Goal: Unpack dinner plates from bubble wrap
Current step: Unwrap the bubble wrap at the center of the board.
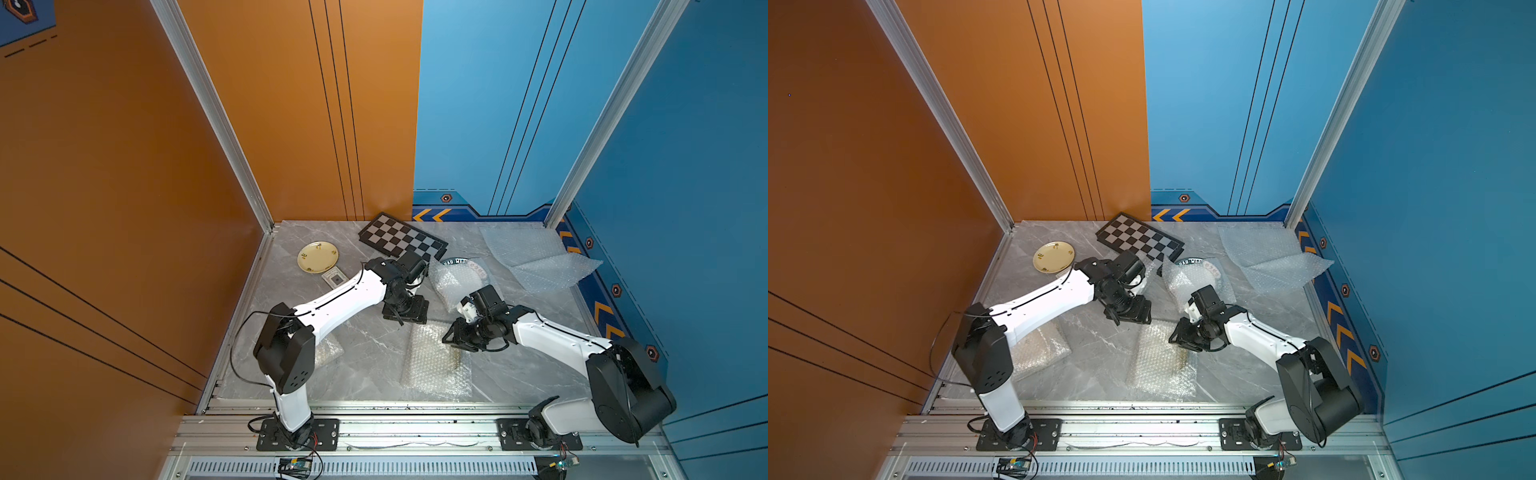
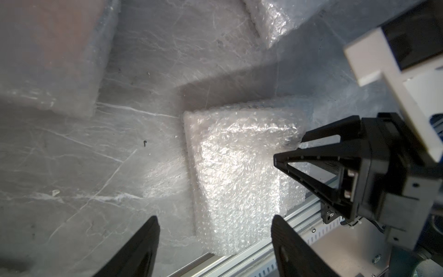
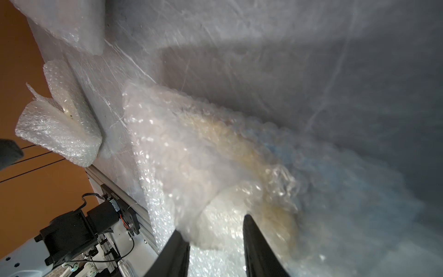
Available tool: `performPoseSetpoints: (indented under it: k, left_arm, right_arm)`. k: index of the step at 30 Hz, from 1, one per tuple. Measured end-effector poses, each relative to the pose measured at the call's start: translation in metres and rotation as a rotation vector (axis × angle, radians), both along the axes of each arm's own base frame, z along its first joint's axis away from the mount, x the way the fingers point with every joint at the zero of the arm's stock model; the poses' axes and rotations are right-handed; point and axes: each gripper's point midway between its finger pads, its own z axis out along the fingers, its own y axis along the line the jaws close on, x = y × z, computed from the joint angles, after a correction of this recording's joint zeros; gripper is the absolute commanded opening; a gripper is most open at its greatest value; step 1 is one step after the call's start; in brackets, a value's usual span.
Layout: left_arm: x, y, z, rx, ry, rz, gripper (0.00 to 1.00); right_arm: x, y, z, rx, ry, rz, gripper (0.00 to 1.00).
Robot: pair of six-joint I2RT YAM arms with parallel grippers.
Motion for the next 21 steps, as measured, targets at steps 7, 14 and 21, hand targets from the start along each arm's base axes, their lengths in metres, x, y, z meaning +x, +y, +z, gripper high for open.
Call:
performPoseSetpoints:
  k: [7,14,21]
  left_arm:
    - [-0.026,0.015,-0.003,0.020,-0.018,-0.005,0.72]
    - [-0.052,0.007,0.007,0.008,-0.108,-0.072,0.72]
    - [-0.073,-0.029,0.033,-0.109,-0.230,-0.175,0.76]
  right_arm:
    - [0.014,0.019,0.013,0.032,-0.052,0.014,0.12]
    - [0.016,0.029,0.018,0.047,-0.029,-0.047,0.00]
    - [0.013,0.045,0.045,0.084,0.012,-0.201,0.00]
